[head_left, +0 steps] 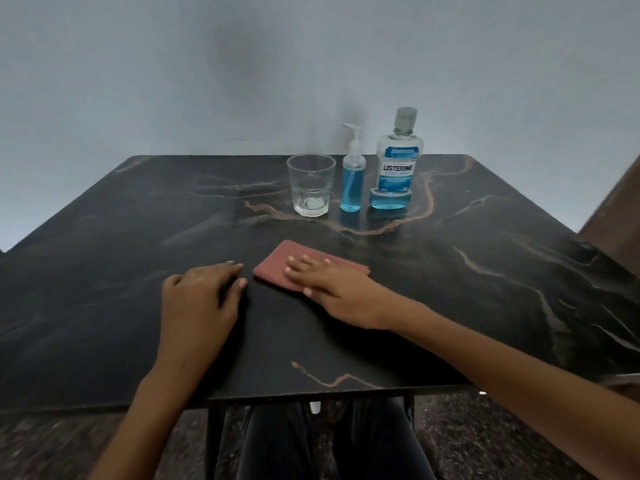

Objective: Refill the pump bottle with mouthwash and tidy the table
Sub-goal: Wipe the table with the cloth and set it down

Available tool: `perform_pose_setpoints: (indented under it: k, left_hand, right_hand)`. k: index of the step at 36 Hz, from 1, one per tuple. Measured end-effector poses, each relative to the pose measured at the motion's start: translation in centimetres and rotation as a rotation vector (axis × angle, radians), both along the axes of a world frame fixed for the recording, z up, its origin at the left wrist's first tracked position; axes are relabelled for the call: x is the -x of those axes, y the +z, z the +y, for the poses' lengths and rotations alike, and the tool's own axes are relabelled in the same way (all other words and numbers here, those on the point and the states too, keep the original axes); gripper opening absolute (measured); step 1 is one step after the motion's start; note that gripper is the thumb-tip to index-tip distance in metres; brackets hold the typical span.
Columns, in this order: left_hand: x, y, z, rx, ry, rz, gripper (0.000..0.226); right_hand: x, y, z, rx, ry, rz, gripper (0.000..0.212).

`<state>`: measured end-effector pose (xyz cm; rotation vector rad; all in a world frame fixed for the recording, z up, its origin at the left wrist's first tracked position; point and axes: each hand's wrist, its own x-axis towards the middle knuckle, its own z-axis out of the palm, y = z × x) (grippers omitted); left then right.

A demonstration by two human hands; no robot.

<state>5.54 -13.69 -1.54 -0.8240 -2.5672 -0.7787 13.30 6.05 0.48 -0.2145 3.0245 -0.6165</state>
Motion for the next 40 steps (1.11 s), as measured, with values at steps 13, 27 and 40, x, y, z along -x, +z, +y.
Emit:
perform_pose_setpoints:
  k: [13,27,40]
  left_hand:
    - [-1.8,-0.7,-2.4,0.22,-0.15,-0.098,0.047]
    - [-1.9,-1.0,-2.5,0.268,-0.158,-0.122,0.068]
    - [-2.6,-0.8,-1.9,0.362,-0.165,-0.057,0.071]
  right_hand:
    - [-1.3,0.3,3.7,-0.003,-0.077,0.025,0.046]
    - [-2.7,-0.3,-0.4,0.201,0.235,-0.013,0.049]
    - [-3.8,0.4,-0.4,0.092,0.079,-0.03,0.055]
